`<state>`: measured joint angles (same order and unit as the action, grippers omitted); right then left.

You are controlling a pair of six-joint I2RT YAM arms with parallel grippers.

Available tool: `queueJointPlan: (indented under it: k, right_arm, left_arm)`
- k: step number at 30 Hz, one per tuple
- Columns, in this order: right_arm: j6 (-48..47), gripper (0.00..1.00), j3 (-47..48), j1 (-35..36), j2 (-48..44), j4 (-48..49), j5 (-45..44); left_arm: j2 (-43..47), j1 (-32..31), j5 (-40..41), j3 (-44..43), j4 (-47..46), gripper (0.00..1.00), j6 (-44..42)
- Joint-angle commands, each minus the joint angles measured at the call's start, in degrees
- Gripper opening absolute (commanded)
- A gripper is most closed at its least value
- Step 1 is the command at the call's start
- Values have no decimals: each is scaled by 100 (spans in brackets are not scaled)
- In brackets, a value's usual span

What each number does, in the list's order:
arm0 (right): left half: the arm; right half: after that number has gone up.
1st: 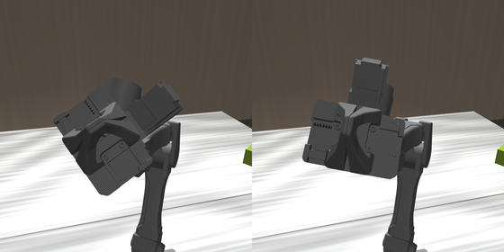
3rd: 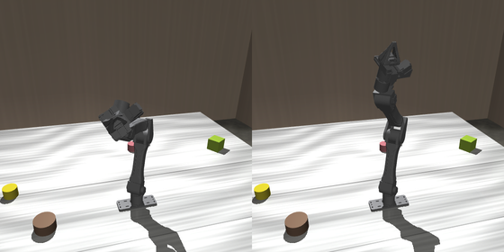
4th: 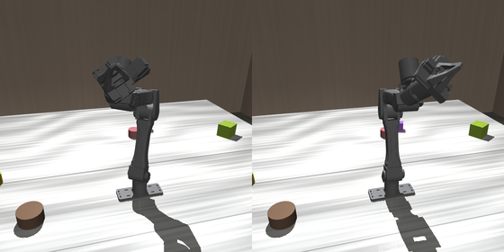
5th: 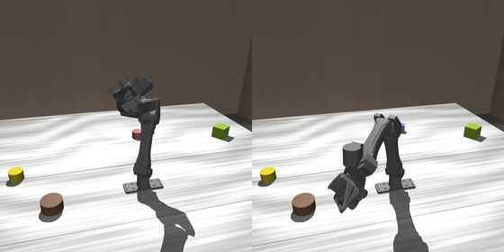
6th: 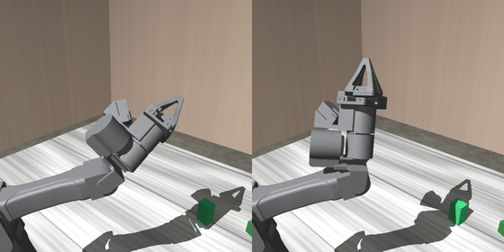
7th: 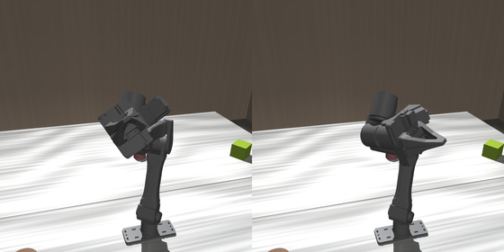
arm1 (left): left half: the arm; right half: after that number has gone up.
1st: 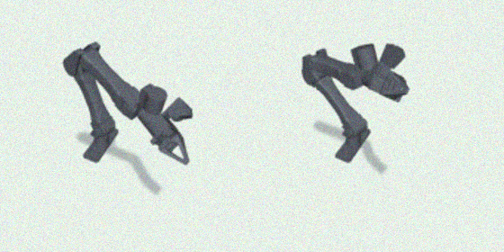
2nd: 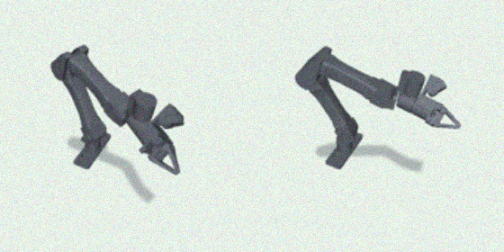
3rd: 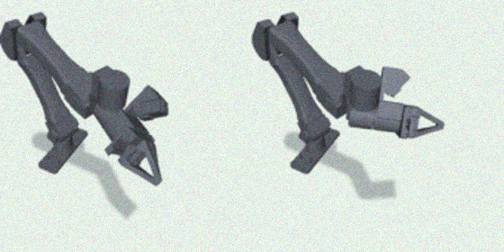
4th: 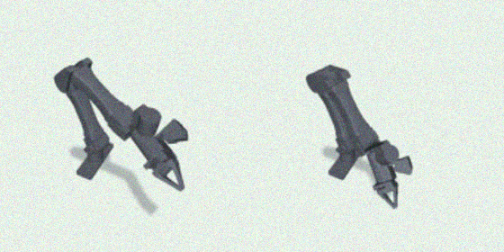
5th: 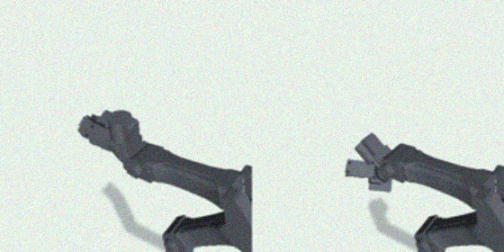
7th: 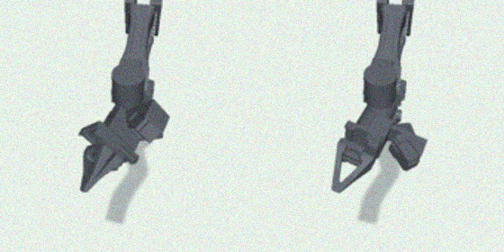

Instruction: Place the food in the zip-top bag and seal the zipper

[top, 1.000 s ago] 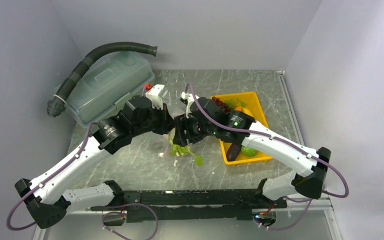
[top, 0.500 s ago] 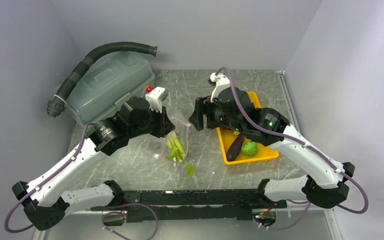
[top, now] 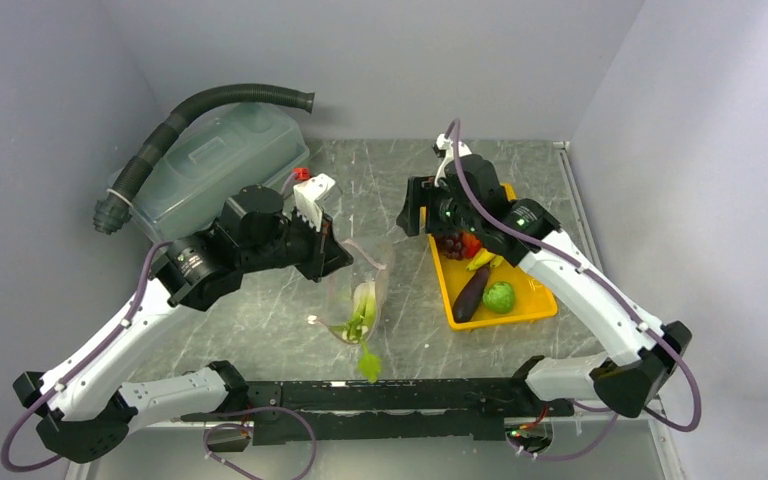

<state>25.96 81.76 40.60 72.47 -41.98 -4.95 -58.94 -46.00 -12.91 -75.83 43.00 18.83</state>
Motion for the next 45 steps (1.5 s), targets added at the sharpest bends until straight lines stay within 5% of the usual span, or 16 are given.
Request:
queueJointPlan:
  k: [1,21,45]
  right_arm:
    - [235,73,-421,-338,129,733,704]
    - [1467,76,-1910,-692,646,1754,1483]
    - [2521,79,-2467,-704,1514,2429,2103]
  left_arm:
    - [110,-23,-565,-337,-60,0,-408]
    - [293,-16,-961,-84,-165,0,-637]
    - [507,-21,-917,187,-201,0,-638]
